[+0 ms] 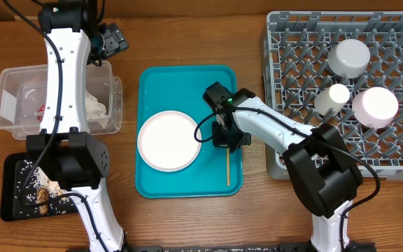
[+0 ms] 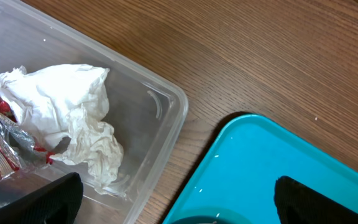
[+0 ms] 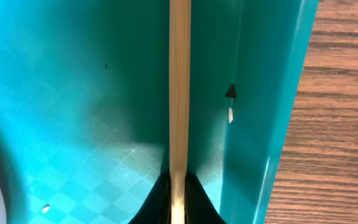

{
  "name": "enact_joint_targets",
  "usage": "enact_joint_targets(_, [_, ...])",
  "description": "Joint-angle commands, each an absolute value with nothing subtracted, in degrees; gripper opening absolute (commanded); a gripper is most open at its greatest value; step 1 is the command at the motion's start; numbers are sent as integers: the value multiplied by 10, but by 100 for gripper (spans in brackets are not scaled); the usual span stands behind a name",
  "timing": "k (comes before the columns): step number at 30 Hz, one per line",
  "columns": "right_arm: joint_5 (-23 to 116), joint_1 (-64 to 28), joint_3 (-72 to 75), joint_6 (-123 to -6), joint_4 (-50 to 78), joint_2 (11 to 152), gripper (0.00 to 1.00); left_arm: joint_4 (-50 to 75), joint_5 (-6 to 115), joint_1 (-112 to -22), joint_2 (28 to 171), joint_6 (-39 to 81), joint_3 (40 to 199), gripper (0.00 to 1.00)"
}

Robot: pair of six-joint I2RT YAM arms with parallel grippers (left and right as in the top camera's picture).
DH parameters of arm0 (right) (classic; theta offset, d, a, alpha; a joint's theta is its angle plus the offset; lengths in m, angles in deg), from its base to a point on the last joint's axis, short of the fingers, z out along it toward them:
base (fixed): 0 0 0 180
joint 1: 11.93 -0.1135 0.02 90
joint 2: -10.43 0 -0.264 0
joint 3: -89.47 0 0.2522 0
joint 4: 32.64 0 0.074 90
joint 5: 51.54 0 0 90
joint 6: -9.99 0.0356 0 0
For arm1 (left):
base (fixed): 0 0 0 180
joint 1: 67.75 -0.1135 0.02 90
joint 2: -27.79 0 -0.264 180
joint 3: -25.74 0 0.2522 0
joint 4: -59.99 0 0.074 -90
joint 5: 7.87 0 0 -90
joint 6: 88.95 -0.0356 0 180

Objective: Sort waste into correct bins and load items into the dishwasher
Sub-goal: 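Grasp the remaining wooden chopstick with the right gripper, then carry the chopstick into the dish rack and release it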

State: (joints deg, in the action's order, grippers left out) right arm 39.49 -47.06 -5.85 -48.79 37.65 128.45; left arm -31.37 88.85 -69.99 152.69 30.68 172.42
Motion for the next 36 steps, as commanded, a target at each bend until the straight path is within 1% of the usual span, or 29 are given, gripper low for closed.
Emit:
enact_joint_targets(1, [391, -470, -51, -489, 373, 1287, 4, -313, 898, -695, 1526, 311, 1736, 100])
enact_joint_targets(5, [400, -457, -96, -490, 413, 1279, 4, -313, 898, -695, 1526, 310, 1736, 100])
enact_joint_targets(7, [400, -436, -146, -527, 451, 1254, 4, -313, 898, -695, 1526, 311, 1736, 100])
enact_joint_targets(10, [396, -406, -188, -571, 465, 1218, 4, -313, 898, -695, 1526, 310, 1736, 100])
enact_joint_targets(14, [359, -341, -224, -605, 454, 1163, 4, -313, 898, -695, 1526, 311, 1736, 100])
enact_joint_targets(18, [360, -266, -234, -652, 418, 1131, 4, -313, 898, -695, 1526, 311, 1736, 100])
enact_joint_targets(19, [362, -226, -234, -667, 396, 1127, 4, -313, 898, -695, 1526, 311, 1736, 100])
enact_joint_targets(24, [410, -160, -232, -721, 361, 1130, 4, -313, 898, -695, 1526, 310, 1736, 100])
enact_joint_targets(27, [435, -140, -229, -735, 347, 1131, 4, -313, 898, -695, 1526, 311, 1736, 100])
enact_joint_targets(32, [437, -136, -229, -756, 329, 1136, 4, -313, 898, -695, 1526, 311, 1736, 100])
enact_joint_targets(36, [437, -137, -229, -756, 324, 1142, 8, -313, 898, -695, 1526, 311, 1736, 100])
